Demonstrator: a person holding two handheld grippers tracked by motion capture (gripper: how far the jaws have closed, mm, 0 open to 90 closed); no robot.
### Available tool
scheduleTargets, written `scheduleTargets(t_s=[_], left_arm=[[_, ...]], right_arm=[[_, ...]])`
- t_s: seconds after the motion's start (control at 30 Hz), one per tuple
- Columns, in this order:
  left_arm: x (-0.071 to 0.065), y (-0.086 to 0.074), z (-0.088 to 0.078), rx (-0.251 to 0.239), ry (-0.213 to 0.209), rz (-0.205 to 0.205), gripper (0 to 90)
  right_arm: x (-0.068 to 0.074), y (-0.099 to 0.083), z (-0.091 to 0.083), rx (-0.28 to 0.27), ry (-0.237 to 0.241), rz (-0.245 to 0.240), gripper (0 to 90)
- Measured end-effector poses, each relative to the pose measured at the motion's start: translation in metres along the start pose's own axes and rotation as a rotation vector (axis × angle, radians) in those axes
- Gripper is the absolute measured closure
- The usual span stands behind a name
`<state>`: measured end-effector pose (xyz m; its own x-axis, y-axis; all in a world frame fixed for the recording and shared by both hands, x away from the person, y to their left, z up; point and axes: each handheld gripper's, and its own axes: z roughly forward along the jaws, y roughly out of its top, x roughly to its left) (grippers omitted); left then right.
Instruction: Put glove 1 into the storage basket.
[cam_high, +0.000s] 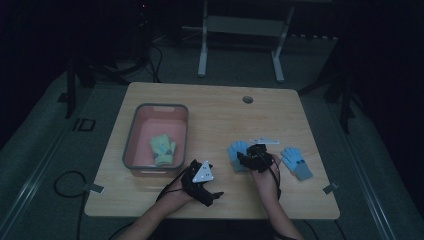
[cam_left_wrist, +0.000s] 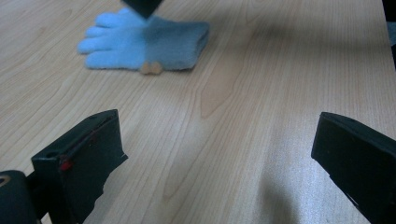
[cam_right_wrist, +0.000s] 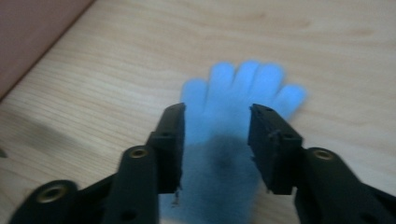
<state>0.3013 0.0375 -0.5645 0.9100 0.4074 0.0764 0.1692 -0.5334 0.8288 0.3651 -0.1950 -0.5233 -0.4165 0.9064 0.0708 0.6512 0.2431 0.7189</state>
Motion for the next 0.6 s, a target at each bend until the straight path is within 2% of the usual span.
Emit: scheduleTargets(t_s=[0.1, 0.23, 0.3, 0.33, 0.4, 0.47, 0.6], left_arm=[[0.000, 0.000, 0.000, -0.001, -0.002, -0.004, 2.2], [-0.002, 0.000, 0.002, 0.003, -0.010, -0.001, 2.2], [-0.003, 0.000, 0.002, 0.004, -0.012, 0.001, 2.2], [-0.003, 0.000, 0.002, 0.003, -0.012, 0.001, 2.2], [-0.003, 0.000, 0.002, 0.000, -0.012, -0.003, 2.2], [-0.002, -0.001, 0.002, -0.003, -0.011, -0.008, 2.2], [-0.003, -0.001, 0.002, -0.003, -0.004, -0.006, 2.2]], right_arm=[[-0.013, 0.005, -0.012, -0.023, 0.023, -0.030, 52.9], [-0.030, 0.004, -0.023, -0.040, 0.010, -0.108, 55.7], [-0.034, 0.003, -0.025, -0.035, 0.007, -0.105, 56.5], [-0.045, 0.001, -0.028, -0.046, 0.037, -0.105, 57.7], [-0.053, 0.000, -0.031, -0.049, 0.026, -0.126, 59.9], [-0.064, 0.000, -0.034, -0.057, 0.049, -0.130, 60.3], [-0.085, 0.000, -0.043, -0.089, 0.050, -0.141, 63.2]])
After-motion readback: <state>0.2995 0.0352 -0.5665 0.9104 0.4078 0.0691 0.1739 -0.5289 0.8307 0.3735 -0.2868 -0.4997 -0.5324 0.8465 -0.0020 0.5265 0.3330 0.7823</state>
